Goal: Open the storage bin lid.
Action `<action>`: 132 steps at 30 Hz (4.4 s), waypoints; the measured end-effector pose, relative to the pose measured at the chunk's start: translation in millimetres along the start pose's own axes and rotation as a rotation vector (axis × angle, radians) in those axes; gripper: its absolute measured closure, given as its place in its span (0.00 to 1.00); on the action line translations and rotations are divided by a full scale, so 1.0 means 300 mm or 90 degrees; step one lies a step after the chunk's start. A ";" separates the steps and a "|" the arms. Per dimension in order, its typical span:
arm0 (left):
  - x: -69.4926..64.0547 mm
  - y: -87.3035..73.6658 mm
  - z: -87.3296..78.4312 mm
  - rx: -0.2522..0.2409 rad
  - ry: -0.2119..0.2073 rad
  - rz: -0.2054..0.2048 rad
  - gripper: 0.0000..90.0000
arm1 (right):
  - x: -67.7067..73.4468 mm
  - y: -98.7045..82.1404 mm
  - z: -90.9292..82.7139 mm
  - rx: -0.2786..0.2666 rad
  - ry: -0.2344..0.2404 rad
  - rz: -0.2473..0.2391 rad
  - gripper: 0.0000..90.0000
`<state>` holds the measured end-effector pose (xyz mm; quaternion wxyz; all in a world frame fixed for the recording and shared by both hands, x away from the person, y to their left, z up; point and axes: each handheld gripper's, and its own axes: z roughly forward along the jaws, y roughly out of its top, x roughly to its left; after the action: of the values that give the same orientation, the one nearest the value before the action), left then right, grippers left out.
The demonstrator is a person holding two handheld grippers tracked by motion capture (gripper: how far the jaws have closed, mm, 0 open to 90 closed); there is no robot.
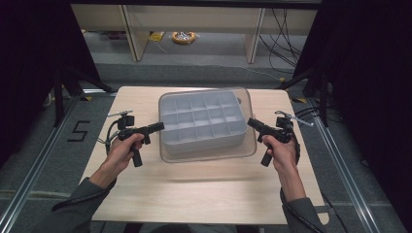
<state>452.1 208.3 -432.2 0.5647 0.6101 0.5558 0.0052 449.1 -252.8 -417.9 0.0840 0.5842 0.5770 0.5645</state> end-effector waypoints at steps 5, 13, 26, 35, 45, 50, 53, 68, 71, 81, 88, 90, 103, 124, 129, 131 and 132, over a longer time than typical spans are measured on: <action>-0.010 -0.023 -0.026 -0.004 -0.006 0.011 0.75 | 0.025 -0.015 -0.035 -0.001 -0.001 0.001 0.76; -0.021 -0.060 -0.056 0.001 -0.012 0.017 0.76 | 0.022 -0.054 -0.064 -0.002 0.008 -0.003 0.76; -0.036 -0.133 -0.081 0.028 -0.023 0.033 0.76 | 0.023 -0.114 -0.116 -0.008 0.000 -0.009 0.75; -0.046 -0.145 -0.096 0.030 -0.024 0.064 0.75 | 0.016 -0.139 -0.130 -0.007 -0.007 -0.012 0.74; -0.027 -0.192 -0.114 0.047 -0.024 0.062 0.75 | 0.034 -0.183 -0.162 -0.006 0.002 -0.011 0.76; -0.024 -0.210 -0.129 0.048 -0.022 0.066 0.75 | 0.040 -0.216 -0.175 0.004 -0.004 -0.011 0.76; -0.026 -0.216 -0.138 0.053 -0.026 0.072 0.75 | 0.042 -0.230 -0.186 0.014 -0.005 -0.001 0.76; -0.044 -0.282 -0.164 0.071 -0.035 0.078 0.75 | 0.034 -0.300 -0.243 0.019 -0.012 0.018 0.75; -0.042 -0.295 -0.170 0.078 -0.044 0.075 0.75 | 0.028 -0.314 -0.251 0.018 -0.008 0.005 0.75; -0.039 -0.349 -0.177 0.092 -0.043 0.065 0.75 | 0.017 -0.369 -0.275 0.033 -0.007 0.012 0.75; -0.037 -0.371 -0.179 0.094 -0.032 0.064 0.75 | 0.015 -0.392 -0.283 0.034 -0.006 0.012 0.75; -0.033 -0.373 -0.179 0.101 -0.035 0.069 0.75 | 0.012 -0.400 -0.288 0.039 -0.005 0.013 0.75; -0.026 -0.404 -0.168 0.125 -0.022 0.079 0.74 | -0.005 -0.443 -0.289 0.072 -0.030 0.013 0.74; -0.009 -0.436 -0.137 0.169 -0.022 0.065 0.73 | -0.032 -0.474 -0.256 0.104 -0.063 0.037 0.70; -0.004 -0.438 -0.129 0.177 -0.022 0.065 0.71 | -0.045 -0.471 -0.254 0.108 -0.065 0.010 0.70; 0.000 -0.440 -0.123 0.180 -0.018 0.067 0.71 | -0.034 -0.471 -0.253 0.115 -0.060 0.041 0.70; 0.002 -0.439 -0.124 0.187 -0.016 0.068 0.70 | -0.050 -0.472 -0.246 0.107 -0.070 0.006 0.70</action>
<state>340.2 200.5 -510.7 0.4750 0.7152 0.5099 -0.0539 315.8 -259.9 -507.0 0.0633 0.6217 0.6145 0.4815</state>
